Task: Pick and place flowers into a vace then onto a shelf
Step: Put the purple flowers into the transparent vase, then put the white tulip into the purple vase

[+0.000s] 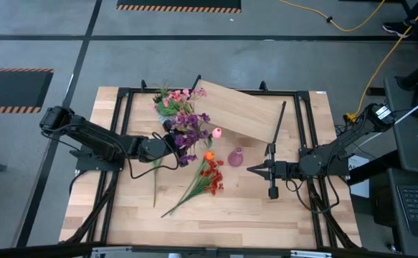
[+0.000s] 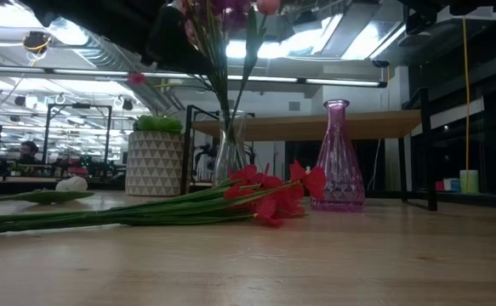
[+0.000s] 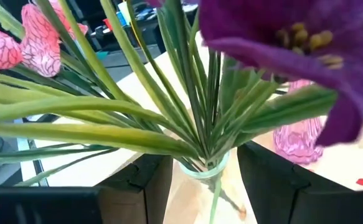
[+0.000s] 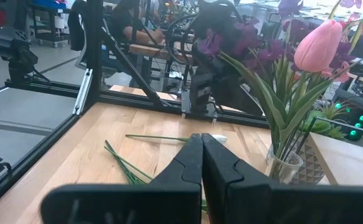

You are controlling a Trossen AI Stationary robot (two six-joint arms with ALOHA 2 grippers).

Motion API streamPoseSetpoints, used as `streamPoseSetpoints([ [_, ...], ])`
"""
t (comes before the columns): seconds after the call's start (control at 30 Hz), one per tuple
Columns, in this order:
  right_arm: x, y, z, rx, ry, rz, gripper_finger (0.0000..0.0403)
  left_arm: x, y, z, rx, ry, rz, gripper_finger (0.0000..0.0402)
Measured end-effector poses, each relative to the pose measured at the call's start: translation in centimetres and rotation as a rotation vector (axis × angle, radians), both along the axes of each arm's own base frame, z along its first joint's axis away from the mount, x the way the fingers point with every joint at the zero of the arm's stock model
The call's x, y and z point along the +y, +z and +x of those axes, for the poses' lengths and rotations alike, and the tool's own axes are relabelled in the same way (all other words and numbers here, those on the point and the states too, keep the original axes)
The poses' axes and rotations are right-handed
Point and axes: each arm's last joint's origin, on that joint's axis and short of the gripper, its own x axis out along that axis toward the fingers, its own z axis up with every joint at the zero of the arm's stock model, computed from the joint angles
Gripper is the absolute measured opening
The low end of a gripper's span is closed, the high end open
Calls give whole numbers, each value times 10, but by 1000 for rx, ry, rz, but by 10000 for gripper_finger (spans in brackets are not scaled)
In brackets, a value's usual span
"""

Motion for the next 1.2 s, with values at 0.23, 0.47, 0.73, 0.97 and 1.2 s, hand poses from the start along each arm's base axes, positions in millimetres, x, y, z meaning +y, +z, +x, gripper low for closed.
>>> streamPoseSetpoints([
  [0.23, 0, 0, 0, 0, 0, 0, 0, 0, -2, -3, 58, -12, 39, 173],
  [0.47, 0, 0, 0, -1, 0, 1, 0, -12, 13, -22, 55, -17, 64, 173],
  [0.73, 0, 0, 0, -1, 0, 1, 0, -24, 28, -56, 49, -86, -10, 173],
  [0.97, 0, 0, 0, -1, 0, 1, 0, -35, 33, -73, 61, -193, -29, 173],
  [1.2, 0, 0, 0, 0, 0, 1, 0, -52, 33, -81, 78, -374, -68, 139],
])
